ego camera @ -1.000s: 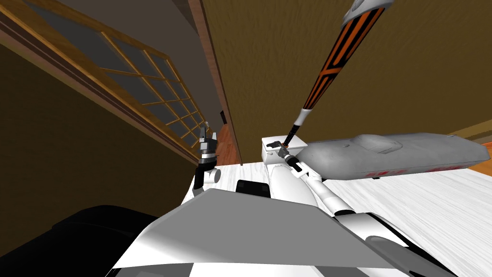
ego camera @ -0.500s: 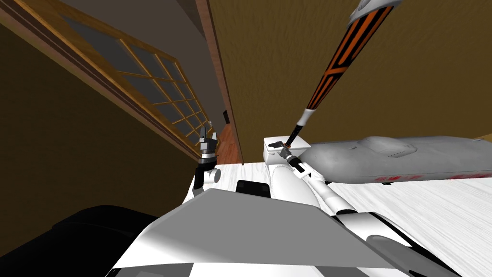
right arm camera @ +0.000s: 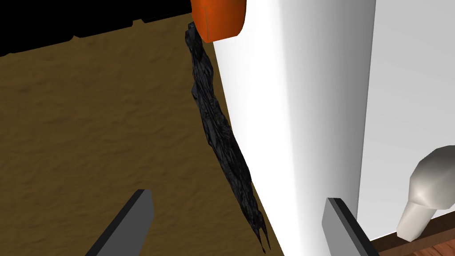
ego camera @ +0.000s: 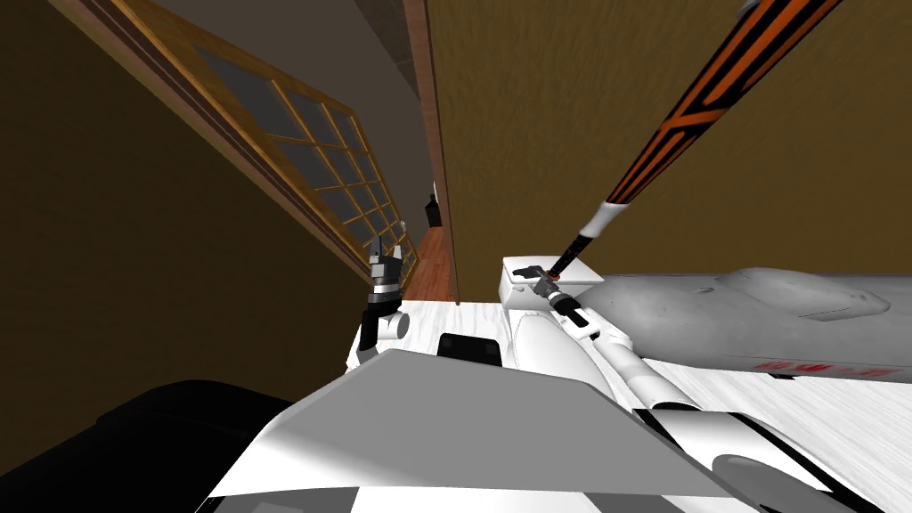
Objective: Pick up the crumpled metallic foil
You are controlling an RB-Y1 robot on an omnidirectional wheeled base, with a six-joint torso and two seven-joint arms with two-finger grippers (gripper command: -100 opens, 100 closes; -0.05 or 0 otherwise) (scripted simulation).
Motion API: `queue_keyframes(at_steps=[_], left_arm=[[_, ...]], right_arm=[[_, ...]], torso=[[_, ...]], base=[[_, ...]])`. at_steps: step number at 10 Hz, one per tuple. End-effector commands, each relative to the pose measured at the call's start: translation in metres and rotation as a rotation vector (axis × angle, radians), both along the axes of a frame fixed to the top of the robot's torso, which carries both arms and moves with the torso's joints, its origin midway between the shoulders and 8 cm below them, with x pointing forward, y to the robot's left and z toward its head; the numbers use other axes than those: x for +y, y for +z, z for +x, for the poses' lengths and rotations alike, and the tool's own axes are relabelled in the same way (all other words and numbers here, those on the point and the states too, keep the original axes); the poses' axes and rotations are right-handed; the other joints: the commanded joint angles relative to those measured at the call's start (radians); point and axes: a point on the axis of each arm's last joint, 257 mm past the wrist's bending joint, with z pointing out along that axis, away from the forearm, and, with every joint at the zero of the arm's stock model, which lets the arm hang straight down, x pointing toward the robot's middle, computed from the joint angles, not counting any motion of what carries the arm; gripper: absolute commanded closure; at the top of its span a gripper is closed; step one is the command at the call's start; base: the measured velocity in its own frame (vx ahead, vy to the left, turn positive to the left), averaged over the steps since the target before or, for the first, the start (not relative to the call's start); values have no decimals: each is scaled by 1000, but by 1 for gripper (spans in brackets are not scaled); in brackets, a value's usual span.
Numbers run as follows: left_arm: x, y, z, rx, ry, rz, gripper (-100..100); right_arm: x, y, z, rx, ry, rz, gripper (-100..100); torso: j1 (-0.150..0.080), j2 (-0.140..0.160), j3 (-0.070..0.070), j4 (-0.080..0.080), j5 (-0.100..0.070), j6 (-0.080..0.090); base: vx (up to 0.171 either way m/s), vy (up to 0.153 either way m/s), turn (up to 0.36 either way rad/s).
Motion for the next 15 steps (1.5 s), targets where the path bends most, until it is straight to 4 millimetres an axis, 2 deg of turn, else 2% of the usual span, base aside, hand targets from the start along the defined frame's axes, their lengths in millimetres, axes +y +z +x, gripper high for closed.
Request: queue_keyframes(at_steps=[1,3,4,5,6,7,11,12,13,15], left_arm=[[0,0,0,0,0,0,0],[0,0,0,0,0,0,0],[0,0,0,0,0,0,0],[0,0,0,0,0,0,0],[0,0,0,0,0,0,0],[0,0,0,0,0,0,0],[0,0,0,0,0,0,0],[0,0,0,0,0,0,0],[0,0,0,0,0,0,0],[0,0,0,0,0,0,0]], right_arm=[[-9,-1,-2,-2,-10,3,-100],[-41,2,-11,-6,-42,3,-100],[-41,2,-11,-6,-42,3,-100],[-57,3,-16,-9,-59,2,-100],[-49,2,-14,-4,-52,2,-100],[-50,2,-15,-4,-53,2,100],[-50,0,-16,-1,-52,-1,100],[-50,0,-16,-1,-52,-1,0],[-25,0,-6,-4,-26,3,100],[7,-1,2,-1,7,3,100]], torso=[[0,0,0,0,0,0],[-1,0,0,0,0,0],[0,0,0,0,0,0],[-2,-2,-1,0,-1,0],[-3,-3,-1,0,-1,-1],[-4,-3,-1,0,-1,-1],[-6,-4,-1,1,-1,-2],[-6,-4,-1,1,-1,-2],[-6,-4,-1,1,-1,-2],[-11,-2,-1,1,-2,0]], base=[[14,46,47],[5,62,128],[6,48,56],[9,44,110],[3,18,16],[0,0,0],[0,0,0],[0,0,0],[-3,-46,-191],[-13,-103,-200]])
